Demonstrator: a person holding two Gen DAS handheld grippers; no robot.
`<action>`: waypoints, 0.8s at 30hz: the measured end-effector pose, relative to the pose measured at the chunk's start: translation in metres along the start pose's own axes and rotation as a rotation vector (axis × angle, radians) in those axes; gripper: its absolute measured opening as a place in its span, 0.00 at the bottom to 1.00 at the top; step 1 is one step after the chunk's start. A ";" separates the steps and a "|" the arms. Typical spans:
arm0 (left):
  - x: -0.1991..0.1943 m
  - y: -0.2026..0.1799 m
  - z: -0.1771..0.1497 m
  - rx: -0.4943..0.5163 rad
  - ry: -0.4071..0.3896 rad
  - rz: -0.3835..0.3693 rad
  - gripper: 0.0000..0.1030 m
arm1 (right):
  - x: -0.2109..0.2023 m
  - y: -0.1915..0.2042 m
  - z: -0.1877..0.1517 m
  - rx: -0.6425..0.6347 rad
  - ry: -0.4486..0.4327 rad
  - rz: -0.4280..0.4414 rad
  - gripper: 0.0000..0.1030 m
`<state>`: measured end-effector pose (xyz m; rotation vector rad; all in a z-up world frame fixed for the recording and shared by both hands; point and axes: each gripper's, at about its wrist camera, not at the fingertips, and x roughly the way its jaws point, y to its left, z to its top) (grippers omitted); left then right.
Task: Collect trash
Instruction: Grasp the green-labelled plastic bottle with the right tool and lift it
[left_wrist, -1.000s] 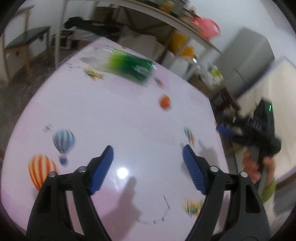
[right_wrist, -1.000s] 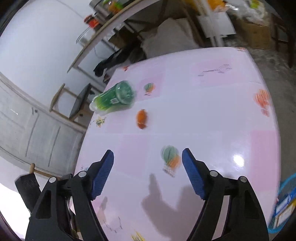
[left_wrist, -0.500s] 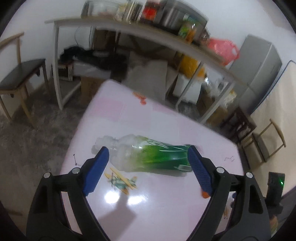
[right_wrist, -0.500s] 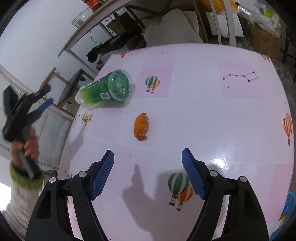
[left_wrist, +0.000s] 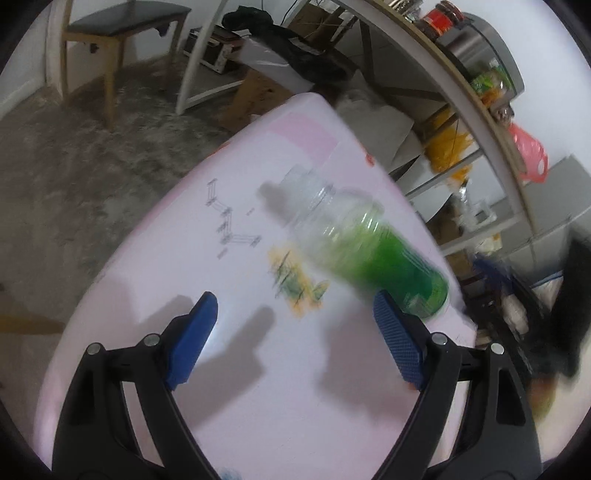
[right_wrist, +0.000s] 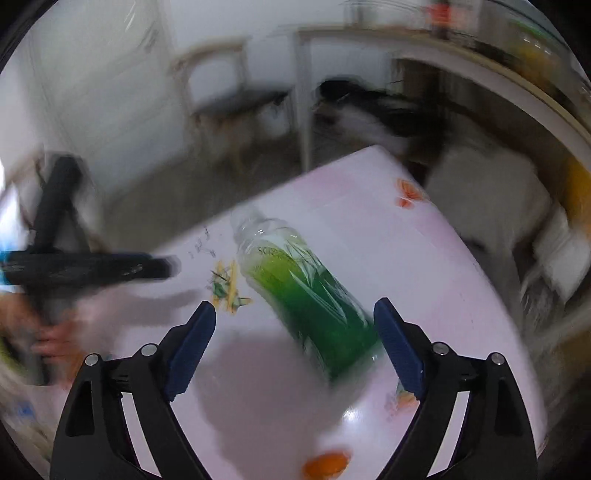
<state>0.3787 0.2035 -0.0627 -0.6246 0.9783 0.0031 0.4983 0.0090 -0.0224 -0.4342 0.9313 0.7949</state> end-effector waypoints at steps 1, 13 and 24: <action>-0.007 0.000 -0.010 0.013 -0.003 0.009 0.79 | 0.020 0.006 0.012 -0.062 0.046 -0.018 0.82; -0.067 0.007 -0.091 0.177 0.006 0.027 0.79 | 0.110 0.031 0.045 -0.234 0.307 -0.031 0.71; -0.058 -0.047 -0.128 0.348 0.025 -0.047 0.79 | -0.020 -0.031 0.018 0.137 0.061 -0.094 0.70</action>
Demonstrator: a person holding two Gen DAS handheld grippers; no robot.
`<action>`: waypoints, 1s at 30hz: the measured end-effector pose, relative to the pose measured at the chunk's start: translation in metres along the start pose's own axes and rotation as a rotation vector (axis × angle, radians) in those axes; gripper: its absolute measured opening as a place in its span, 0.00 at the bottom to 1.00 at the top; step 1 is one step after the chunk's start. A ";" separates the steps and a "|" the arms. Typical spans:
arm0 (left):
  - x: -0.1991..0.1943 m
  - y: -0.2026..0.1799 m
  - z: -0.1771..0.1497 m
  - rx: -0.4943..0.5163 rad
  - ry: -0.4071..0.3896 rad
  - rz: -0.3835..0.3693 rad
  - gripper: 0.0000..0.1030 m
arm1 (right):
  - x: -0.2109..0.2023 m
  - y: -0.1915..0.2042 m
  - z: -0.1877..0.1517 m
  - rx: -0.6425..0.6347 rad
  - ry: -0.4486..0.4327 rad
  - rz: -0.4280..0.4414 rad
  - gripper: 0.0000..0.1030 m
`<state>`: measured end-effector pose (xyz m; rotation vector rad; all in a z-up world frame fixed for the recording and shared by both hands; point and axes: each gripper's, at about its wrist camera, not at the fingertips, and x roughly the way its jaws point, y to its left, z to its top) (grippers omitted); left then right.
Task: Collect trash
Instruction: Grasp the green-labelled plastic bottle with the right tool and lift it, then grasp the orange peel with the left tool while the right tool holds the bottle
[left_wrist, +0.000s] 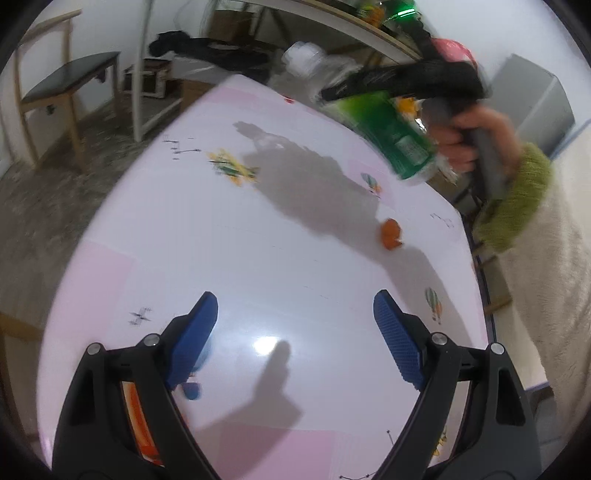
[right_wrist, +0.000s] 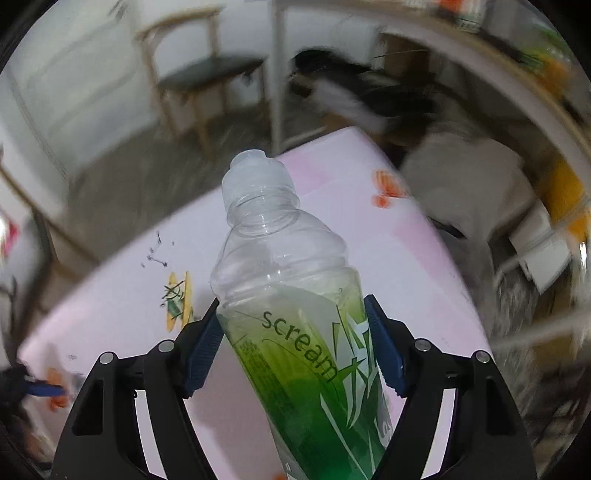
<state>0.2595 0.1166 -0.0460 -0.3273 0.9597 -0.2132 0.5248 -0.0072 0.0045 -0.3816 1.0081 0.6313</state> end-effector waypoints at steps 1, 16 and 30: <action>0.002 -0.004 -0.001 0.011 0.004 -0.012 0.79 | -0.028 -0.015 -0.016 0.064 -0.030 -0.002 0.70; 0.092 -0.099 0.012 0.311 0.176 -0.113 0.72 | -0.112 -0.053 -0.359 0.972 -0.019 0.145 0.70; 0.165 -0.121 0.057 0.237 0.120 0.049 0.40 | -0.110 -0.045 -0.403 1.023 -0.081 0.119 0.70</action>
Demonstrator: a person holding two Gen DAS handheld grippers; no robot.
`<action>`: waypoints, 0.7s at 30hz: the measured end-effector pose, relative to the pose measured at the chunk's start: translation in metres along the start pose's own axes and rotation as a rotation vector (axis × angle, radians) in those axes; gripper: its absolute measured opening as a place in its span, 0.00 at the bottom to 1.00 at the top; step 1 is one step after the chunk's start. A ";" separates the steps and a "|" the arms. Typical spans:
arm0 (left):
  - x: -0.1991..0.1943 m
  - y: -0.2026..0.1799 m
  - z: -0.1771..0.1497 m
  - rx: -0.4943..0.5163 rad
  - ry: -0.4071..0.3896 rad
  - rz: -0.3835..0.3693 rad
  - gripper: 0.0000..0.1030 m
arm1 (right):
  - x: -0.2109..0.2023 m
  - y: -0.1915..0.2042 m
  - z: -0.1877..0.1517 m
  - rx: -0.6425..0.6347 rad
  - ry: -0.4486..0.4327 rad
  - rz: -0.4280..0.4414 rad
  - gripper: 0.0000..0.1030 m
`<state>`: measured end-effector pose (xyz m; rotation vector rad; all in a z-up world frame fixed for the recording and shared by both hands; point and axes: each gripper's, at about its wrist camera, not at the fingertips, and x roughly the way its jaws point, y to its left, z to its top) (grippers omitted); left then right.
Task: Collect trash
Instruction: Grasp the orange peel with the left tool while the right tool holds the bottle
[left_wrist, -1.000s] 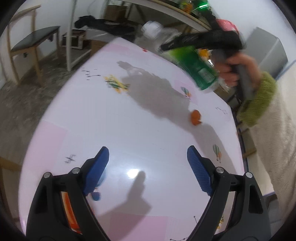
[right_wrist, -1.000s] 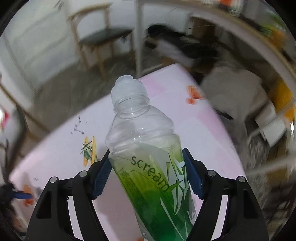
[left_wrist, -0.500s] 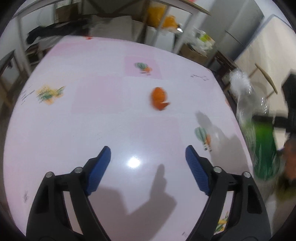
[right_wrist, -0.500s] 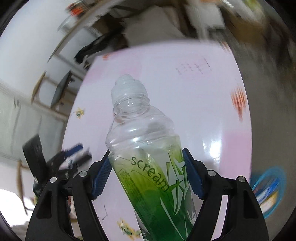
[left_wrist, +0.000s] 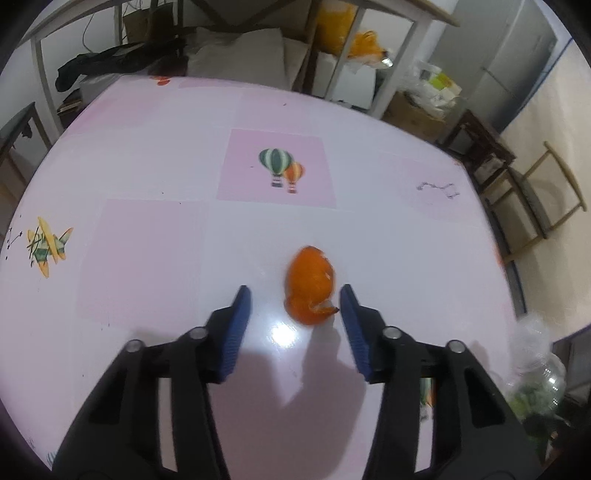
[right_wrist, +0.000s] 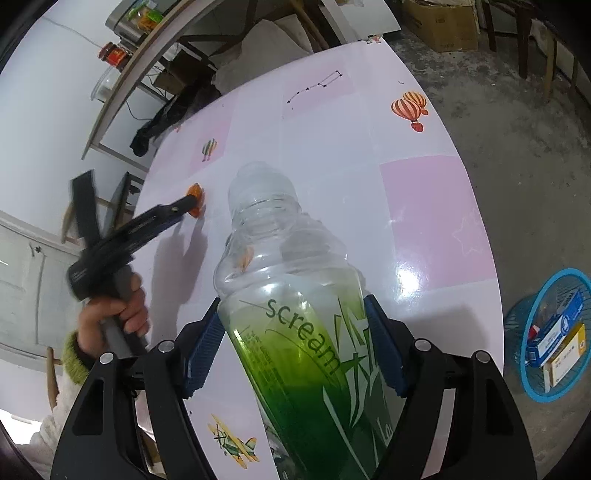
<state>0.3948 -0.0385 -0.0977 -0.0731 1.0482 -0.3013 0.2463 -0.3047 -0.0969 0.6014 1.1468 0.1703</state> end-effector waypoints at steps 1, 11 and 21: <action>0.002 -0.001 0.002 0.013 0.001 0.019 0.38 | -0.001 -0.001 0.000 0.001 -0.003 0.005 0.70; -0.009 -0.016 -0.001 0.018 0.022 0.014 0.11 | -0.012 -0.022 -0.001 0.066 -0.022 0.085 0.70; -0.083 -0.128 -0.042 0.187 0.009 -0.234 0.11 | -0.110 -0.071 -0.043 0.186 -0.209 0.109 0.70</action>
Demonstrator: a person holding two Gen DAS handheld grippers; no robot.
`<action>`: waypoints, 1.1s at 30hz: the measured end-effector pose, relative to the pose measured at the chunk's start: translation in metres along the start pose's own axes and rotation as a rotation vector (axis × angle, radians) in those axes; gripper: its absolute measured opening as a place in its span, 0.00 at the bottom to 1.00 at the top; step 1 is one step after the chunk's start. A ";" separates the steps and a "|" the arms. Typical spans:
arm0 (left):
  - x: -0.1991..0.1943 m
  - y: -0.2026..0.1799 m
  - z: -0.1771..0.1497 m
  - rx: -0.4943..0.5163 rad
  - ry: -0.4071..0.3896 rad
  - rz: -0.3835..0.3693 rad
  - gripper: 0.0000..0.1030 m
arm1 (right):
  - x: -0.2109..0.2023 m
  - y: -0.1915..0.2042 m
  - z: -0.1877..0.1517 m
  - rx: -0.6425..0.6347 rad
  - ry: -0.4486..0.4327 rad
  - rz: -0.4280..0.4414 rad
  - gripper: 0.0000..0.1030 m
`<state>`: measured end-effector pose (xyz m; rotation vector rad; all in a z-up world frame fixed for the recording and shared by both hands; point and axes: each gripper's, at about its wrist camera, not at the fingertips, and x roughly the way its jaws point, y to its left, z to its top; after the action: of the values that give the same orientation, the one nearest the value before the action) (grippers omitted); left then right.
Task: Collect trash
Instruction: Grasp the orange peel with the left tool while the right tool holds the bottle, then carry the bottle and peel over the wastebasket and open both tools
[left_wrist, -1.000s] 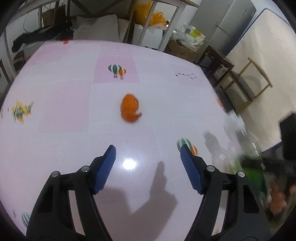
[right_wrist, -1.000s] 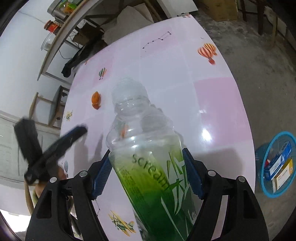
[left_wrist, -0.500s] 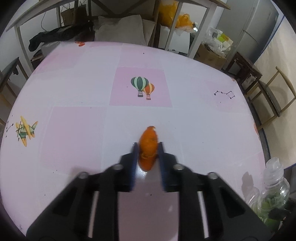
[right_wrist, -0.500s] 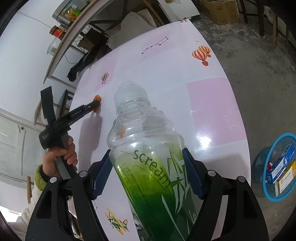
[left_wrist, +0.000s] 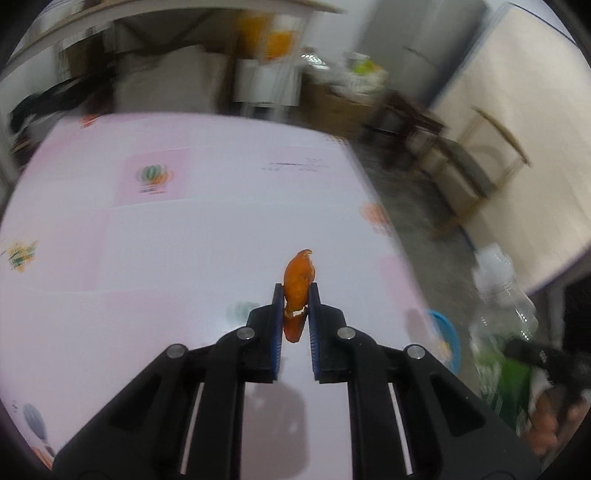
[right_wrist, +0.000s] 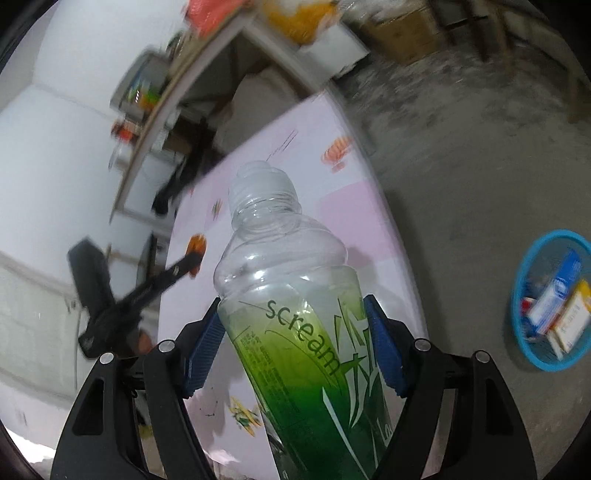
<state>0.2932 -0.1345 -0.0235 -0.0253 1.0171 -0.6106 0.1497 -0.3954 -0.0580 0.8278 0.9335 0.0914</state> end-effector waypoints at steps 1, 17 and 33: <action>-0.001 -0.022 -0.003 0.029 0.005 -0.041 0.10 | -0.018 -0.011 -0.001 0.019 -0.034 -0.011 0.70; 0.148 -0.299 -0.094 0.372 0.415 -0.221 0.11 | -0.133 -0.260 -0.110 0.548 -0.190 -0.179 0.70; 0.187 -0.321 -0.087 0.247 0.387 -0.215 0.55 | -0.061 -0.355 -0.084 0.678 -0.125 -0.198 0.70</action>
<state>0.1442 -0.4713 -0.1234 0.2104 1.3153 -0.9597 -0.0458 -0.6177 -0.2795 1.3390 0.9301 -0.4684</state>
